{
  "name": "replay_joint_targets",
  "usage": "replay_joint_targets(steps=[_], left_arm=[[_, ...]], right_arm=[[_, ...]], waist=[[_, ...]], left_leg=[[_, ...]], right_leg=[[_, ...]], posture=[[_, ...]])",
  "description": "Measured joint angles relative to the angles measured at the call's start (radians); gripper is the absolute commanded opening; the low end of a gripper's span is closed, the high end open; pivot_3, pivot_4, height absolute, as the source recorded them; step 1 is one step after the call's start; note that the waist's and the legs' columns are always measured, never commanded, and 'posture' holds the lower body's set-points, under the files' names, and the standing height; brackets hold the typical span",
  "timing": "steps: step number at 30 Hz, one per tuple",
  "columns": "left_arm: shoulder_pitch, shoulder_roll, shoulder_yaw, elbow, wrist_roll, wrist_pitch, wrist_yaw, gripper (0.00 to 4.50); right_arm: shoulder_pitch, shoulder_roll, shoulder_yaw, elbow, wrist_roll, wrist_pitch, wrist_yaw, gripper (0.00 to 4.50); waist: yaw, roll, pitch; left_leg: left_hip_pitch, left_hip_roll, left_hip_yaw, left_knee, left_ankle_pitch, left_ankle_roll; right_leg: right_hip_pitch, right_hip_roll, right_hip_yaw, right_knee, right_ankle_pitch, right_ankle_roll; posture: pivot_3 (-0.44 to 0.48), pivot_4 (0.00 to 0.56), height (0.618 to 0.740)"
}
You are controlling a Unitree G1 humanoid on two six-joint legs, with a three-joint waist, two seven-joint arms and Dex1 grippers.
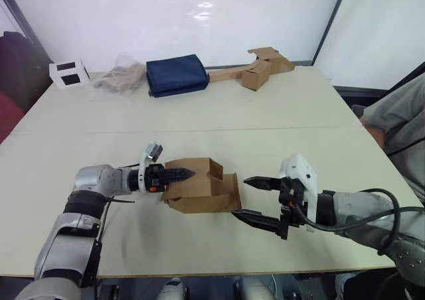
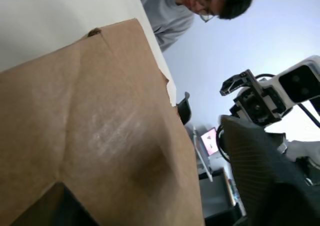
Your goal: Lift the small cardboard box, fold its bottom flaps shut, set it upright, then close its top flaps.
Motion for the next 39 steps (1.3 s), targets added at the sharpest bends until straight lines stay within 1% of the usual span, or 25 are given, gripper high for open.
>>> replay_joint_targets(steps=[3,12,15,17,18,19,20,22,24,26,28,29,31,34,39], left_arm=[[0.0,0.0,0.0,-0.016,0.0,0.019,-0.004,0.06],[0.004,0.0,0.012,-0.121,-0.008,0.065,0.022,0.03],[0.003,0.004,0.063,-0.187,-0.028,0.056,0.045,0.03],[-0.01,0.005,0.092,-0.223,-0.034,0.034,0.061,0.0],[-0.027,0.011,0.103,-0.247,-0.034,0.012,0.073,0.0],[-0.063,0.019,0.119,-0.276,-0.034,-0.015,0.083,0.0],[-0.089,0.026,0.128,-0.297,-0.034,-0.031,0.086,0.0],[-0.135,0.049,0.148,-0.334,-0.037,-0.059,0.088,0.0],[-0.155,0.062,0.159,-0.347,-0.035,-0.092,0.089,0.0],[-0.159,0.064,0.149,-0.348,-0.022,-0.122,0.088,0.0],[-0.185,0.077,0.122,-0.345,0.006,-0.163,0.084,0.0],[-0.212,0.079,0.118,-0.345,0.019,-0.184,0.083,0.0],[-0.251,0.093,0.113,-0.347,0.041,-0.235,0.074,0.0],[-0.256,0.102,0.102,-0.34,0.063,-0.273,0.064,0.0],[-0.256,0.1,0.079,-0.34,0.076,-0.316,0.048,0.0]], right_arm=[[0.0,0.0,0.0,0.0,0.012,-0.004,-0.006,4.5],[-0.005,0.003,0.008,0.005,0.021,-0.016,-0.018,4.5],[-0.019,0.062,0.01,0.048,-0.025,-0.073,-0.044,4.5],[-0.045,0.113,0.008,0.093,-0.063,-0.119,-0.072,3.94],[-0.069,0.157,0.001,0.132,-0.067,-0.143,-0.097,3.78],[-0.103,0.216,-0.018,0.174,-0.061,-0.172,-0.123,3.38],[-0.122,0.238,-0.024,0.192,-0.057,-0.185,-0.135,3.12],[-0.156,0.274,-0.038,0.214,-0.041,-0.204,-0.157,2.4],[-0.201,0.341,-0.048,0.254,-0.039,-0.235,-0.206,1.69],[-0.253,0.407,-0.06,0.294,-0.04,-0.268,-0.257,0.93],[-0.31,0.505,-0.077,0.342,-0.042,-0.318,-0.325,0.08],[-0.335,0.557,-0.082,0.364,-0.041,-0.344,-0.358,0.04],[-0.36,0.608,-0.08,0.388,-0.039,-0.364,-0.398,0.04],[-0.363,0.613,-0.066,0.403,-0.044,-0.362,-0.403,0.04],[-0.358,0.611,-0.019,0.402,-0.043,-0.345,-0.382,0.04]], waist=[[0.0,0.0,0.0],[0.0,0.0,0.0],[0.0,0.0,0.0],[0.0,0.0,0.0],[0.0,-0.001,0.0],[0.0,-0.002,0.001],[0.0,-0.001,0.001],[0.0,-0.001,0.0],[-0.002,0.0,0.0],[-0.003,0.0,0.0],[-0.003,0.0,0.0],[-0.003,0.0,0.0],[-0.002,0.0,0.0],[-0.003,0.0,0.0],[-0.008,0.0,0.0]], left_leg=[[0.0,0.0,0.0,0.0,0.0,0.0],[0.0,0.0,0.0,0.0,0.0,0.0],[0.0,0.0,-0.001,0.0,0.0,0.0],[0.0,0.0,-0.001,0.0,0.0,0.0],[0.0,0.0,-0.001,0.0,0.0,0.0],[-0.001,0.0,-0.001,0.0,0.0,-0.001],[-0.001,0.0,-0.001,0.0,0.0,-0.001],[-0.001,0.0,-0.001,0.0,0.001,-0.001],[-0.001,0.0,0.0,0.0,0.001,-0.001],[-0.001,0.0,0.0,0.0,0.001,-0.001],[-0.001,0.0,-0.001,-0.001,0.001,-0.002],[-0.001,0.0,-0.001,-0.001,0.001,-0.002],[-0.002,0.0,0.0,-0.001,0.001,-0.002],[-0.002,0.0,0.0,-0.001,0.004,-0.008],[-0.002,0.0,0.0,-0.001,0.003,-0.005]], right_leg=[[0.0,0.0,0.0,0.0,0.0,0.0],[0.0,0.0,0.0,0.0,0.0,0.0],[0.0,0.0,0.0,0.0,0.0,0.0],[0.0,0.0,0.0,0.0,0.0,0.0],[0.0,0.0,0.0,0.001,0.0,0.0],[-0.001,0.0,0.0,0.001,0.0,0.0],[-0.001,0.0,0.0,0.001,0.0,0.0],[-0.001,0.0,0.0,0.0,0.0,0.0],[-0.001,0.0,0.0,0.0,0.0,0.0],[-0.002,0.0,0.0,0.001,0.0,0.0],[-0.003,0.001,0.0,0.003,0.0,0.0],[-0.004,0.001,0.0,0.003,0.0,0.0],[-0.004,0.0,0.0,0.002,0.0,0.0],[-0.004,0.0,0.0,0.002,0.0,0.0],[-0.005,0.0,0.0,0.004,0.0,0.0]], posture=[[0.0,0.15,0.74],[0.0,0.15,0.74],[0.0,0.15,0.74],[0.0,0.15,0.74],[0.0,0.15,0.74],[0.0,0.15,0.74],[0.0,0.15,0.74],[0.0,0.15,0.74],[0.0,0.15,0.74],[0.0,0.15,0.74],[0.0,0.15,0.74],[0.0,0.15,0.74],[0.0,0.15,0.74],[0.0,0.15,0.74],[0.0,0.15,0.74]])
